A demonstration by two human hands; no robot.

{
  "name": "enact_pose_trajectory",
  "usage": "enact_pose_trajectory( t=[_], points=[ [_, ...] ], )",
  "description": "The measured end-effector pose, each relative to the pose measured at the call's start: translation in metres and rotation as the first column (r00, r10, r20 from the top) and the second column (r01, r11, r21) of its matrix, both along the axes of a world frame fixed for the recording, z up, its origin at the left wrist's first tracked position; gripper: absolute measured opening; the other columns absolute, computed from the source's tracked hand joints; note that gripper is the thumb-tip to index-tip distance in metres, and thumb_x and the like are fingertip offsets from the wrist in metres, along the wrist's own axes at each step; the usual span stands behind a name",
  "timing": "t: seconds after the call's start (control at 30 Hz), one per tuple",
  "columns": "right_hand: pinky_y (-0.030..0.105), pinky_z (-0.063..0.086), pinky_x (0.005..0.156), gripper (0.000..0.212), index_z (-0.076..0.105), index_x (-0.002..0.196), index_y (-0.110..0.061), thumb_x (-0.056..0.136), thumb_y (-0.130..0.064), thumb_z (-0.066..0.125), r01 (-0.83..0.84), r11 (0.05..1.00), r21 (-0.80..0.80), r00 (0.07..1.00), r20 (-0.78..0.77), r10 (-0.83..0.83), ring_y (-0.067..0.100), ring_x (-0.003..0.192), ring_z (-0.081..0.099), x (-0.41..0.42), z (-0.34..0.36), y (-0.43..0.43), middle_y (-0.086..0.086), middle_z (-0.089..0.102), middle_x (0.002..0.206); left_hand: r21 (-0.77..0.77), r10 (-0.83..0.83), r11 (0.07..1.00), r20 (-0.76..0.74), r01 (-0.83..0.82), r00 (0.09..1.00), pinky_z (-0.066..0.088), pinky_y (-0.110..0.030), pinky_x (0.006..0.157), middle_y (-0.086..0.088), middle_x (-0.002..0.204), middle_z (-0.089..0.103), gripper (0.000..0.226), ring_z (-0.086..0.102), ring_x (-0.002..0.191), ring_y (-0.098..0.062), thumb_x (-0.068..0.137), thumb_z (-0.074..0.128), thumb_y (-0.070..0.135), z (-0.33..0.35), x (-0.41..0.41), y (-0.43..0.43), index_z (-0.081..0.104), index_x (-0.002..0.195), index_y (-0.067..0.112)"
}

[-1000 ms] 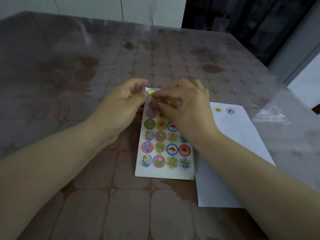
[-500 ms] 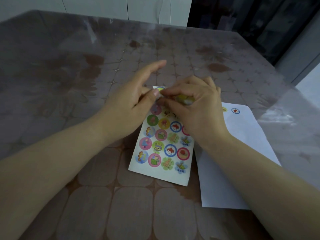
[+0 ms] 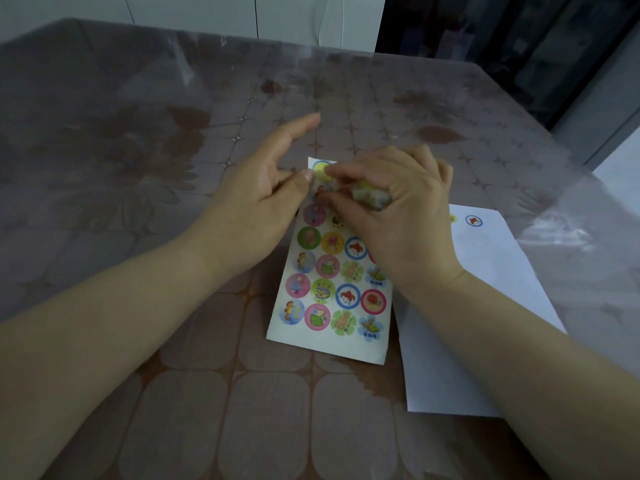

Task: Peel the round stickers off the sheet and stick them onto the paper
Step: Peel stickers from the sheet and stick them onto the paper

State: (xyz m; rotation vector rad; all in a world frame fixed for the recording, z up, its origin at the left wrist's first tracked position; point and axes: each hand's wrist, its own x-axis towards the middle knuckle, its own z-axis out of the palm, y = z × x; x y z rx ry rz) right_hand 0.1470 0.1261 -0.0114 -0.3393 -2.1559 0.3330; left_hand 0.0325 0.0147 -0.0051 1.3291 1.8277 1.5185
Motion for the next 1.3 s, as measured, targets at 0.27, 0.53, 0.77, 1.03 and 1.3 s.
enact_pose_trajectory(
  t=[0.27,0.53,0.77,1.03,1.3],
  points=[
    [0.025,0.024,0.08,0.011,0.074,0.085,-0.027,0.077,-0.031,0.068,-0.035,0.999,-0.004,0.999,-0.009,0.035,0.004,0.083,0.043,0.001,0.0,-0.001,-0.013,0.067,0.086,-0.001,-0.019,1.0,-0.022,0.019,1.0,0.044,-0.066,0.082,-0.043,0.08,0.055,0.052,0.052,0.08,-0.06,0.09,0.043,0.026,-0.002,-0.001,-0.001,0.032,0.137,0.045],
    [0.027,0.026,0.078,0.009,0.074,0.083,-0.027,0.074,-0.029,0.071,-0.029,0.996,-0.085,0.999,0.026,0.032,0.011,0.081,0.048,0.002,0.002,-0.002,-0.013,0.064,0.081,-0.014,-0.062,0.998,-0.1,0.061,0.993,0.05,-0.052,0.084,-0.036,0.076,0.058,0.055,0.058,0.077,-0.048,0.091,0.041,0.03,-0.001,0.001,-0.001,0.023,0.141,0.045],
    [0.028,0.029,0.08,0.005,0.072,0.077,-0.028,0.072,-0.027,0.073,-0.043,0.991,-0.126,0.998,0.044,0.049,0.01,0.083,0.049,0.002,0.003,-0.003,-0.02,0.056,0.079,-0.008,-0.026,1.0,-0.169,0.025,0.985,0.044,-0.035,0.064,-0.023,0.058,0.05,0.056,0.045,0.054,-0.031,0.091,0.04,0.025,0.0,0.003,-0.002,0.024,0.143,0.04],
    [0.034,0.049,0.081,0.013,0.063,0.071,-0.035,0.075,-0.027,0.072,-0.155,0.915,-0.374,0.96,0.161,0.228,0.005,0.076,0.059,0.01,0.015,-0.005,-0.024,0.061,0.072,-0.045,0.019,0.999,-0.019,-0.02,1.0,0.048,-0.063,0.079,-0.037,0.081,0.062,0.048,0.057,0.08,-0.056,0.086,0.044,0.027,-0.001,-0.002,0.0,0.037,0.122,0.058],
    [0.008,0.041,0.052,0.01,0.068,0.067,-0.017,0.074,-0.015,0.075,-0.164,0.683,-0.712,0.951,0.071,0.302,-0.003,0.054,0.055,0.013,0.024,0.003,-0.011,0.065,0.057,-0.095,0.008,0.995,-0.031,-0.011,0.999,0.053,-0.044,0.086,-0.01,0.085,0.073,0.04,0.071,0.083,-0.025,0.095,0.047,0.016,-0.006,-0.003,0.002,0.044,0.121,0.046]
  ],
)
